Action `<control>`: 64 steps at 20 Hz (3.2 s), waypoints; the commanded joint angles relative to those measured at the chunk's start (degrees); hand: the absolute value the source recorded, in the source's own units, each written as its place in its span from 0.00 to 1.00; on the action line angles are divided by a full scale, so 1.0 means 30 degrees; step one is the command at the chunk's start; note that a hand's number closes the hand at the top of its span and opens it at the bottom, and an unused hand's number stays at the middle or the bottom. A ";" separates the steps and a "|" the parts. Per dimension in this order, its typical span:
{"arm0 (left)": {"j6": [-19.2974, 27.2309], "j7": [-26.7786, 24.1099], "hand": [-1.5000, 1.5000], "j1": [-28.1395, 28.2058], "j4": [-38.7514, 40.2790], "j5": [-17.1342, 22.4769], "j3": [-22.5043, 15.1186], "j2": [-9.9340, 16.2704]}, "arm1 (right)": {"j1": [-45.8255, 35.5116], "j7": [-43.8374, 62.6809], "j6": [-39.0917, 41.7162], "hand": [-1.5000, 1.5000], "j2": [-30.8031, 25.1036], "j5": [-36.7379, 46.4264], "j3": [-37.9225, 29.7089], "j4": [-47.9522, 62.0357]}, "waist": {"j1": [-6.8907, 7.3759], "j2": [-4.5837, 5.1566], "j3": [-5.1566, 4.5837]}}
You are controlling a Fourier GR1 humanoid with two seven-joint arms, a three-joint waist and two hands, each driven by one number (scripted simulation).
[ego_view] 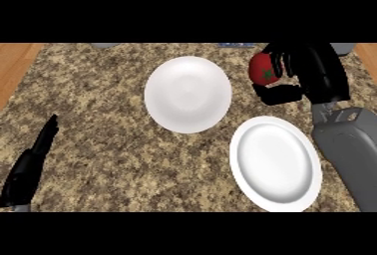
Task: Pick the tomato from the plate and place it in the plate
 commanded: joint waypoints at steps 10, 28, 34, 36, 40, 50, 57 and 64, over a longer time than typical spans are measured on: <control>-0.0268 0.0144 0.50 0.0051 -0.0496 -0.0589 -0.0053 -0.0433 | -0.6328 0.1383 0.0050 1.00 0.6824 0.1663 0.0321 0.9542 | 0.0314 0.0109 0.0005; -0.0461 0.0659 0.50 -0.1551 0.0048 -0.1107 -0.0254 -0.1084 | -0.8533 -0.2013 -0.5774 0.00 0.8458 -0.3707 0.0118 2.0658 | 0.1223 0.0363 0.0018; -0.0686 -0.0084 0.50 -0.1238 0.0551 -0.1183 0.0051 -0.0763 | -0.8959 -0.3981 -0.8356 0.00 0.8460 -0.6041 -0.1384 1.9653 | 0.1144 0.0359 0.0021; -0.1117 0.0270 0.50 -0.1391 0.0241 -0.0733 0.0459 -0.0400 | -0.8893 -0.4494 -0.9289 0.00 0.8461 -0.6658 -0.1873 1.9274 | 0.0901 0.0268 0.0024; -0.0309 0.0145 0.50 -0.0563 0.0217 -0.1359 0.0066 -0.1206 | -0.9222 -0.4246 -1.1116 0.00 0.8461 -0.6966 -0.3469 1.9337 | 0.0373 0.0140 0.0017; -0.0326 -0.0299 0.50 -0.0170 0.0262 -0.1178 0.0667 -0.1381 | -0.3158 -1.1268 -0.6008 0.00 0.5344 -1.1147 -0.7124 1.5109 | -0.0299 0.0007 0.0021; -0.0225 -0.0643 0.50 0.0929 -0.0686 -0.1516 0.0726 -0.1758 | -0.0992 -1.3539 -0.2236 0.00 0.2537 -1.1799 -0.7900 1.4743 | -0.0177 -0.0005 0.0016; -0.1573 0.0784 0.50 0.0327 -0.1538 -0.1280 0.1106 -0.1255 | -0.1883 -1.5632 -0.0724 0.00 0.1197 -1.2217 -0.9497 1.8196 | 0.0079 0.0086 0.0028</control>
